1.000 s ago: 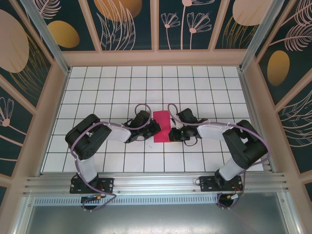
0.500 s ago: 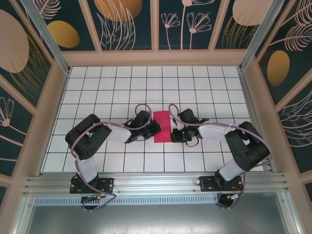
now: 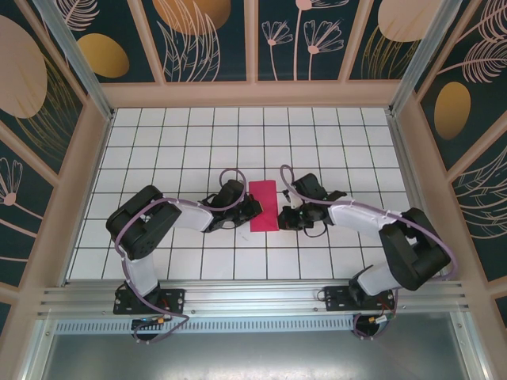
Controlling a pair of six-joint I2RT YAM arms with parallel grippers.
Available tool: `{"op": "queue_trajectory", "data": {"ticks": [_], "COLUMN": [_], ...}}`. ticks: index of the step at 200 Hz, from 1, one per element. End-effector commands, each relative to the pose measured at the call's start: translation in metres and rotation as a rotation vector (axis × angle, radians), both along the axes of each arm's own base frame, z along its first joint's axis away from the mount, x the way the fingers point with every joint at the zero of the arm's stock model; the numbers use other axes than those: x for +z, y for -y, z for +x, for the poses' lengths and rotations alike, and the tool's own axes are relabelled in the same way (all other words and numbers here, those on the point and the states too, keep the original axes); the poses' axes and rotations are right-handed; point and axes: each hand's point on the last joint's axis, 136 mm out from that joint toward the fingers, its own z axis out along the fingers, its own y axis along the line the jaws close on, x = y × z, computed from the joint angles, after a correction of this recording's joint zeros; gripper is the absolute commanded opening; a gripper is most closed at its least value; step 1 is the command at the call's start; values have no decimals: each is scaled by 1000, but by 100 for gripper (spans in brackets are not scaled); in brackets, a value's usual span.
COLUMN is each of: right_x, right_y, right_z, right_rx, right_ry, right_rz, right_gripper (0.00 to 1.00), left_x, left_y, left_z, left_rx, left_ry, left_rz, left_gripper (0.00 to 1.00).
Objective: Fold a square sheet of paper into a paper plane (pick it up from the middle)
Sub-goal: Fold the triangle a second time at the center of the table.
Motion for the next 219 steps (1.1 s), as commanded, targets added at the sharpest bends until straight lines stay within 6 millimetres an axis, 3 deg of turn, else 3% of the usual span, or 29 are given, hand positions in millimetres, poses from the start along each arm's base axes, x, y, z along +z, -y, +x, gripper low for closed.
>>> {"op": "queue_trajectory", "data": {"ticks": [1, 33, 68, 85, 98, 152, 185, 219], "right_x": [3, -12, -37, -42, -47, -54, -49, -10], "right_y": [-20, -22, 5, 10, 22, 40, 46, 19], "right_z": [6, 9, 5, -8, -7, -19, -18, 2], "right_rx": [25, 43, 0, 8, -32, -74, -91, -60], "right_ry": [-15, -42, -102, -138, -166, -208, -201, -110], "right_rz": [63, 31, -33, -32, -39, -66, -70, 59], "right_gripper": [8, 8, 8, 8, 8, 8, 8, 11], "left_x": [-29, -29, -28, -28, -29, -29, -28, -27], "left_y": [-18, -18, -20, -20, -20, -18, -18, -17], "left_z": [-7, -8, -8, -8, -7, -7, -7, -6], "left_rx": [17, 14, 19, 21, 21, 15, 14, 14], "left_ry": [-50, -51, -50, -49, -48, -48, -48, -45], "left_rz": [107, 109, 113, 115, 117, 116, 115, 111], "left_gripper": [8, 7, 7, 8, 8, 7, 7, 8]}}
